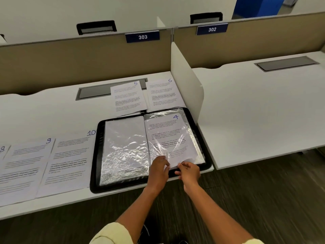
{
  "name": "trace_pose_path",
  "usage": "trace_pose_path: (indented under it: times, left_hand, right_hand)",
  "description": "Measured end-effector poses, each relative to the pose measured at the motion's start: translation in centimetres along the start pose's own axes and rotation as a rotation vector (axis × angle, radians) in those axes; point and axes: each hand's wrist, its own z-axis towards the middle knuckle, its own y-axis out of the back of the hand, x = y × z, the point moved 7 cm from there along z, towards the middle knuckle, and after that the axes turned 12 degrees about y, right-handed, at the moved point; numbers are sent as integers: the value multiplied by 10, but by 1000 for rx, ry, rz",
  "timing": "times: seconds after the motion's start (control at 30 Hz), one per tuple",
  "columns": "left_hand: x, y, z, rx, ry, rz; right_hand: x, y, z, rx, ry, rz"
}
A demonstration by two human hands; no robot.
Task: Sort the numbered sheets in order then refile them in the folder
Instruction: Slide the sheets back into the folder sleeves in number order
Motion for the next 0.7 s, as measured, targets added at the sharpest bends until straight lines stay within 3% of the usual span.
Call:
trace_pose_path:
  times: [0.37, 0.7]
  left_hand:
    - [5, 1, 8, 29, -82, 65]
    - [13, 0, 12, 96, -64, 51]
  right_hand:
    - [14, -19, 16, -84, 53, -194]
    - [14, -20, 20, -132, 53, -213]
